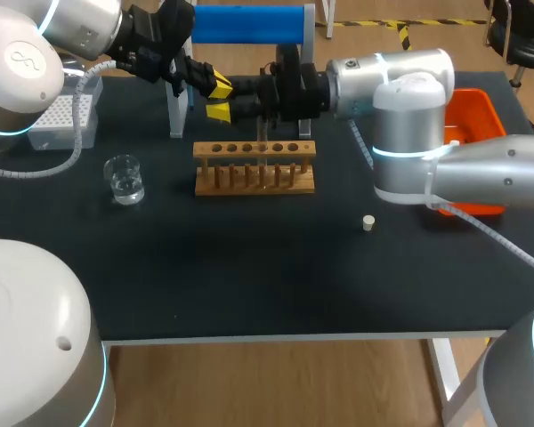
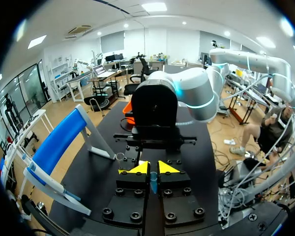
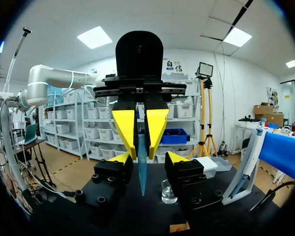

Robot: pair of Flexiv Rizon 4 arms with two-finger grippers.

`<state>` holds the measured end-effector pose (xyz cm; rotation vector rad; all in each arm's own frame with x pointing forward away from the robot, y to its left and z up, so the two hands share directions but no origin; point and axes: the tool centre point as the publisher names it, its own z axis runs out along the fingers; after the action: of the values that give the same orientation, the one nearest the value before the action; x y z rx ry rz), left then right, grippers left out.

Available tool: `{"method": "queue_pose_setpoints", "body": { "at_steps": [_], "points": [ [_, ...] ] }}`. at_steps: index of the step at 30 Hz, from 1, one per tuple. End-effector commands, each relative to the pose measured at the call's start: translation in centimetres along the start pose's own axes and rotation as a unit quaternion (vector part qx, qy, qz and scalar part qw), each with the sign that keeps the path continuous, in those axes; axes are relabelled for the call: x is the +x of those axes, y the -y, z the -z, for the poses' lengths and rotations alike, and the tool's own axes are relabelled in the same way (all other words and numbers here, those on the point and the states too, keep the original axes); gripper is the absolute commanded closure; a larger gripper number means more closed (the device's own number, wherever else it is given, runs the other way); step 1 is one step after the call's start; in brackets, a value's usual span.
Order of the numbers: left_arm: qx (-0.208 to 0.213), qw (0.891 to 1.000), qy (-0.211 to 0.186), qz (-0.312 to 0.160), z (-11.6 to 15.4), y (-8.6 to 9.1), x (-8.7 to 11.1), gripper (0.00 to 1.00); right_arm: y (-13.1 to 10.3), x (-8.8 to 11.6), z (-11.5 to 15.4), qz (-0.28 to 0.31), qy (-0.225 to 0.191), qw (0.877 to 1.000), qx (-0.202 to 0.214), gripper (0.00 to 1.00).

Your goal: Invert the test tube, pick up the pipette, mount the tip to pipette, aspirate from beaker and dispense into the tube, eject the tip, return the pipette, and cap with the stopper.

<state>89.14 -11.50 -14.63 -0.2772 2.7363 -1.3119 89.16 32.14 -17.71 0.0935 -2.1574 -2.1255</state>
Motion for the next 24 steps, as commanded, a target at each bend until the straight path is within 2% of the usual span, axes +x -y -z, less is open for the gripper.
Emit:
{"method": "queue_pose_setpoints", "body": {
  "at_steps": [1,3,4,5,6,17,18,19,24],
  "points": [
    [-0.002,1.000,-0.001,0.001,0.16,0.06,0.04,1.00,0.07,-0.04,-0.11,0.000,0.000,1.000,-0.001,0.61],
    [-0.002,1.000,-0.001,0.001,0.16,0.06,0.04,1.00,0.08,-0.01,-0.12,0.001,0.000,1.000,-0.001,0.76],
    [-0.002,1.000,-0.001,0.001,0.16,0.06,0.04,1.00,0.08,0.00,-0.12,0.000,0.000,1.000,-0.002,0.81],
    [-0.002,1.000,-0.001,0.001,0.16,0.06,0.04,1.00,0.09,0.03,-0.11,0.000,0.000,1.000,-0.002,0.95],
    [-0.002,1.000,-0.001,0.001,0.16,0.06,0.04,1.00,0.09,0.06,-0.09,0.000,0.000,1.000,-0.002,1.00],
    [-0.002,1.000,-0.001,0.001,0.16,0.06,0.04,1.00,0.20,0.16,0.00,-0.001,0.000,1.000,-0.004,1.00],
    [-0.002,1.000,-0.001,0.001,0.16,0.06,0.04,0.54,0.22,0.16,0.00,-0.001,-0.001,1.000,-0.004,1.00],
    [-0.002,1.000,-0.001,0.001,0.16,0.06,0.04,0.00,0.25,0.17,0.00,-0.002,-0.001,1.000,-0.004,1.00],
    [-0.002,1.000,-0.001,0.001,0.16,0.06,0.04,0.00,0.47,0.37,0.44,-0.003,-0.001,1.000,-0.005,1.00]
  ]
}}
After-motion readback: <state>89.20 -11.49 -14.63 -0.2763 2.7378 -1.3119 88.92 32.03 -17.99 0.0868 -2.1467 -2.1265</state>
